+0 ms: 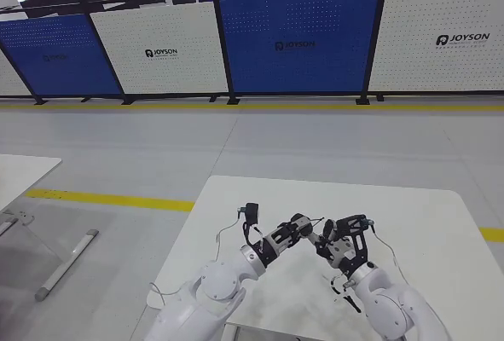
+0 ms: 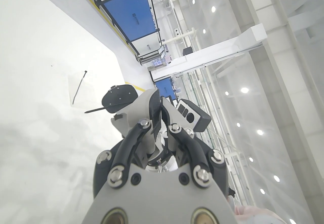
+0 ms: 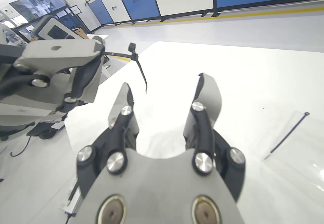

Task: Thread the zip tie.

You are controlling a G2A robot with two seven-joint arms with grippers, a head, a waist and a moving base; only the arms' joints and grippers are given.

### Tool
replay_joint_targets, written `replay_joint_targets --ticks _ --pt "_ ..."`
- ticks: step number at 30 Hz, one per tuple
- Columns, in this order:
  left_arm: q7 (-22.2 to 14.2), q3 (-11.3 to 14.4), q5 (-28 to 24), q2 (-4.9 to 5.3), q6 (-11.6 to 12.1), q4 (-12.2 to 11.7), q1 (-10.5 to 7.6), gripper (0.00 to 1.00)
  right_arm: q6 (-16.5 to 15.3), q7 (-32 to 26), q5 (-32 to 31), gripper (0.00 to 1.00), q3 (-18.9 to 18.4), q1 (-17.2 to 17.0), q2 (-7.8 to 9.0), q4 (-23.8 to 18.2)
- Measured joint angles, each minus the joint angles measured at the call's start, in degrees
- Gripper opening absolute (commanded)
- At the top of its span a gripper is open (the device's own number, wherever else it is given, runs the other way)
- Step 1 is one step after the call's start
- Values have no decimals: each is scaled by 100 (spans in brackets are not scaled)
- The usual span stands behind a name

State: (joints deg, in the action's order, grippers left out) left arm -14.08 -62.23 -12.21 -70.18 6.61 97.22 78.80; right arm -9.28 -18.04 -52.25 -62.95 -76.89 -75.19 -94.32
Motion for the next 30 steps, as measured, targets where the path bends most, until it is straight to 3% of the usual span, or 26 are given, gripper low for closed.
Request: replay_joint_targets --ticks 12,14,19,21,30 --pt "-17 23 28 -7 -37 -6 -26 0 -59 2 22 19 7 33 3 9" --pt "-17 28 28 -8 -44 -10 -31 0 -61 0 23 9 11 38 3 6" --pt "-14 35 14 -13 -48 -22 -42 0 -55 -8 25 7 20 54 2 7" --pt "-12 37 16 -14 -52 -26 -46 0 -55 -13 20 0 23 60 2 9" --pt "7 52 27 -23 -1 -7 -69 0 -62 -59 0 0 33 80 6 40"
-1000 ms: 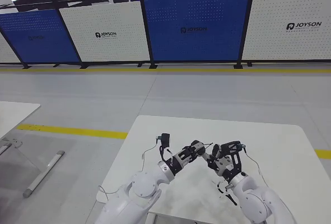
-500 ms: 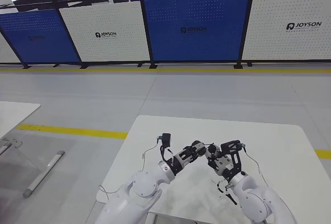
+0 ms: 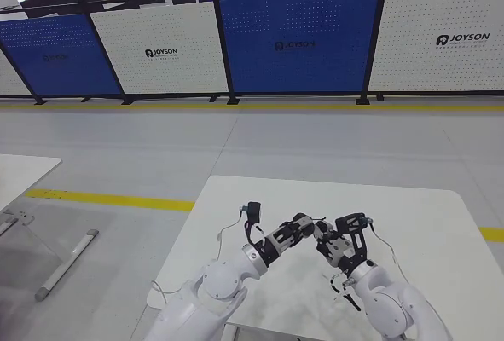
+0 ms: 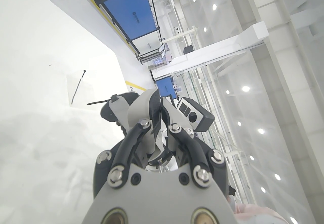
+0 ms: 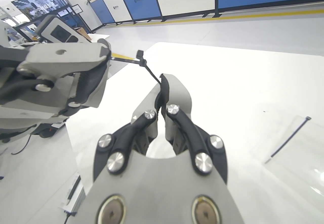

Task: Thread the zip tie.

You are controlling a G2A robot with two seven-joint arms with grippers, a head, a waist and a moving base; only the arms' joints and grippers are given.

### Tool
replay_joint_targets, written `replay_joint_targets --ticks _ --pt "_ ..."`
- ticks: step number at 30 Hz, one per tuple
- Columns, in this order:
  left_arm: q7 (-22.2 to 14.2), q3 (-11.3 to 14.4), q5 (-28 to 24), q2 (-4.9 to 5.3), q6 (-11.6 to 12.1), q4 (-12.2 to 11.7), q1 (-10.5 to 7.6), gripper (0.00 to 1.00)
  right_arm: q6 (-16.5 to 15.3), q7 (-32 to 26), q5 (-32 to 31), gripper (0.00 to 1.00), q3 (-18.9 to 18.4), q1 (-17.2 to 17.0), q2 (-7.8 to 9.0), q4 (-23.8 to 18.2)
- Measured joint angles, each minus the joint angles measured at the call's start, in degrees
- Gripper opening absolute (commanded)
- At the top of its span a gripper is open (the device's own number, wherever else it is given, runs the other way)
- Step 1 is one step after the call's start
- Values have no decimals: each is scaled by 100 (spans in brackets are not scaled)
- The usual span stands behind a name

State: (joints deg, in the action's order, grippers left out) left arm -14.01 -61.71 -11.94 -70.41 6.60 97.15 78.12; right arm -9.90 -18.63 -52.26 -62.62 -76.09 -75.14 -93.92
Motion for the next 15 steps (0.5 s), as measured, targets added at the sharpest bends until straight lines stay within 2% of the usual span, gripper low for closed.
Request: replay_joint_targets --ticks 15 --pt "9 7 -18 -11 168 60 13 0 -164 -85 7 0 18 13 16 48"
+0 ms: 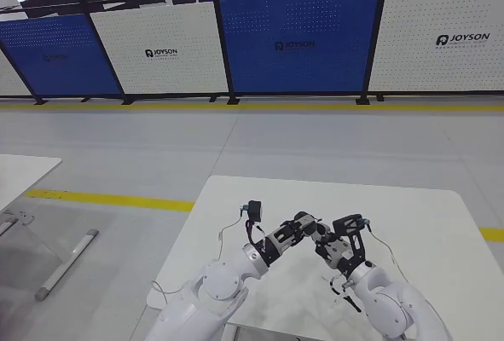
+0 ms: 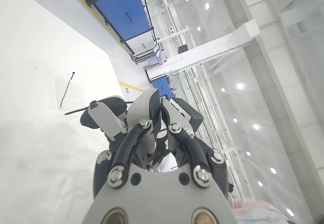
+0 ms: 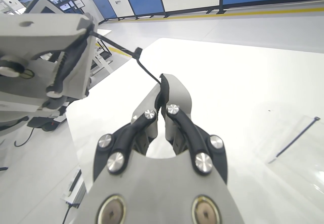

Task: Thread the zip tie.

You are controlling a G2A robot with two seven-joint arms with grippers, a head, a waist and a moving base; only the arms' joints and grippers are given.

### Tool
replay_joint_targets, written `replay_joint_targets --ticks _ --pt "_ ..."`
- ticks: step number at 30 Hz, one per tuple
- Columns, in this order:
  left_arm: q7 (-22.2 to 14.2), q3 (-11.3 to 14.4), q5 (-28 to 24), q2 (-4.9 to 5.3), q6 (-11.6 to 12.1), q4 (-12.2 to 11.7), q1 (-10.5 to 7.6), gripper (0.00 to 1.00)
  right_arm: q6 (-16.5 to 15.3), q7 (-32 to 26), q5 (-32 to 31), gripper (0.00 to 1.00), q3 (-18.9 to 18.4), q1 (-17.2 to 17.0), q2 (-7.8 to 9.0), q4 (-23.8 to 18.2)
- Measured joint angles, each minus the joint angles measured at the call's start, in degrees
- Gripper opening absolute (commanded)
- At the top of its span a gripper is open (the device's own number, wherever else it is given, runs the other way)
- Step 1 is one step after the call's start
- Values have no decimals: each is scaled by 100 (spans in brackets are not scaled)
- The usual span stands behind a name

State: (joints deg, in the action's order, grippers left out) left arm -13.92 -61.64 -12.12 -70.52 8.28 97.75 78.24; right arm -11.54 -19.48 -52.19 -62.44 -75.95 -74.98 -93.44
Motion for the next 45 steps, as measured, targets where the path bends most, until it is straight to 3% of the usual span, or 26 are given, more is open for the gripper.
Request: replay_joint_targets --ticks 8,9,10,11,12,20,26,33,36,45 --pt "18 -11 34 1 1 -12 26 0 -45 14 -3 0 9 -13 7 5" --pt "29 -10 48 1 -17 -27 26 0 -51 23 13 48 -4 -25 10 -4" --pt "40 -9 61 1 -35 -39 25 0 -50 29 28 78 -18 -35 12 -13" --pt "56 -7 80 0 -64 -57 22 0 -41 35 40 97 -34 -46 15 -23" --pt "82 -4 110 -1 -121 -81 14 0 -20 44 53 100 -60 -65 19 -37" --pt "198 -19 145 -12 -210 -156 -26 0 170 245 205 100 -391 -287 64 -152" --pt "173 -144 29 2 -241 -175 15 0 332 559 543 100 -892 -622 119 -363" --pt "15 -484 -455 45 -321 -225 168 0 143 1021 1570 100 -1758 -1175 188 -609" --pt "85 -638 -414 70 -295 -254 252 0 28 1127 2051 100 -2071 -1353 206 -628" --pt "124 -659 -353 75 -258 -239 288 0 -22 1105 2204 100 -2126 -1378 209 -626"
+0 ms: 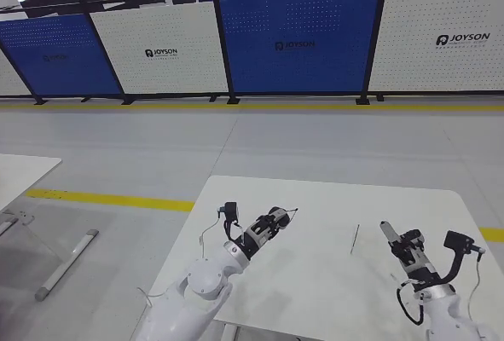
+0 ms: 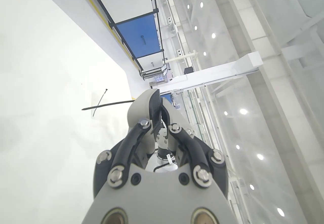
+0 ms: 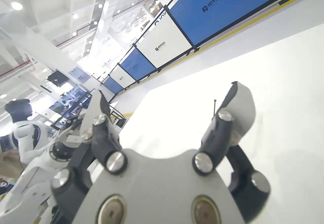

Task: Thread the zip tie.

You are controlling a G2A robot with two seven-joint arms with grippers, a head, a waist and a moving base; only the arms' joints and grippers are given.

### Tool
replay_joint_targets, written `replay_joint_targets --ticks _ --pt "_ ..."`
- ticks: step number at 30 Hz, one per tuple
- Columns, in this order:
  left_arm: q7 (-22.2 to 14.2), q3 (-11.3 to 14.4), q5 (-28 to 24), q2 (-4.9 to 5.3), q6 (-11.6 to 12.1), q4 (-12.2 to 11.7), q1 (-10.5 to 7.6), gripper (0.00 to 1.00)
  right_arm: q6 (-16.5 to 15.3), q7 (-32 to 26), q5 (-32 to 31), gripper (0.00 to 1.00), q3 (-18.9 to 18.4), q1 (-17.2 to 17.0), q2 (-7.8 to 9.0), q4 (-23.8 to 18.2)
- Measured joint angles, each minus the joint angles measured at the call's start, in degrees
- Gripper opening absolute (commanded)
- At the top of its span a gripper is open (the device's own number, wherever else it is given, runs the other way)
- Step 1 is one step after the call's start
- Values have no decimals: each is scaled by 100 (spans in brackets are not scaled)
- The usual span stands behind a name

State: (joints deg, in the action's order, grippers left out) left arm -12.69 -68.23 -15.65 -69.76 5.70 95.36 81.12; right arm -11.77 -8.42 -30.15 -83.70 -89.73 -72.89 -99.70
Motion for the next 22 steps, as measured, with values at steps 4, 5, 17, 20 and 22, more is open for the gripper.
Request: replay_joint_targets --ticks 4,5,17,20,22 --pt "22 8 -21 -4 -17 -13 1 0 0 0 1 100 0 0 0 0" --pt "55 8 -26 -7 -26 -30 -4 0 0 0 1 100 0 0 0 0" --pt "217 61 67 -31 31 -143 2 0 -111 59 1340 100 -638 -88 16 255" --pt "168 68 17 -31 11 -137 5 0 -112 59 1329 100 -632 -89 16 251" --pt "178 68 24 -31 12 -137 5 0 -110 61 1329 100 -632 -89 16 251"
